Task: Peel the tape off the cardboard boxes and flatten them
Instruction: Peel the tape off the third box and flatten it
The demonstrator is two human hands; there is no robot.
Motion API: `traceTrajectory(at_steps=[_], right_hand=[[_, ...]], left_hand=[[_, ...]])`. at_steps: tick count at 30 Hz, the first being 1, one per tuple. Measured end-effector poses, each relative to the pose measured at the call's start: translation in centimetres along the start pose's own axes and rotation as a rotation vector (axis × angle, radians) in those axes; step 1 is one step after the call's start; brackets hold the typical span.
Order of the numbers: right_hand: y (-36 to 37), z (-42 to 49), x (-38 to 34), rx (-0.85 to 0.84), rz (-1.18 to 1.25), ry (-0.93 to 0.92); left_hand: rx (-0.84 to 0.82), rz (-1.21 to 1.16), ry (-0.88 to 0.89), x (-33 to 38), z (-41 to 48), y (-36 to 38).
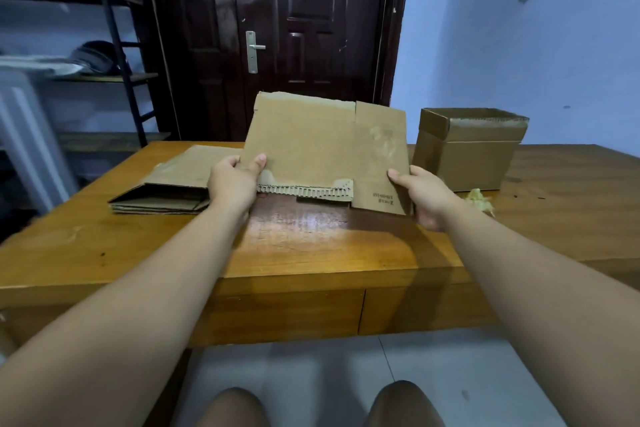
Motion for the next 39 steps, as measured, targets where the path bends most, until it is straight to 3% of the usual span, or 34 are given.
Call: traceTrajectory(at_steps=[9,14,19,28,31,35,39], right_hand=[[6.9,2.2,-2.2,0.119,0.047,-0.161],[14.0,2.9,-2.4,0.065,0.111,-0.19],[18.9,3.8,-2.0,0.127,0.134,-0.203],[23.8,4.6,-0.9,0.117,0.111,-0.177],[24.4,4.4,0.6,0.093,-0.004,-0.177],[25.4,4.8,2.2,0.007,-0.261,-0.179],[26.0,5.3,2.5,-0.066,-0.271,-0.114]], left_hand=[[0.194,-0.15,0.063,0.8,2.6,-7.3],[0.326,-0.077,0.031,-0.9,4.5,-11.2],[0.374,-0.079,0.045,-2.2,6.3,-14.2],[0.372,0.25,-0.01,-5.2,7.4,-14.8],[0.414,0.384,-0.028,-5.3,7.8,-14.9],[0.469,0.286,-0.037,-5.5,7.7,-15.9],[0.489,0.426,0.048,-4.9,7.6,-15.5]])
Point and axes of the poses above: each hand's wrist, its own z-axis towards the middle knuckle, its own y-axis out of the palm, x = y × z, the point moved 9 cm from there along z, towards the middle knuckle, and after that the axes turned 12 degrees about -y, right-handed, at the moved point
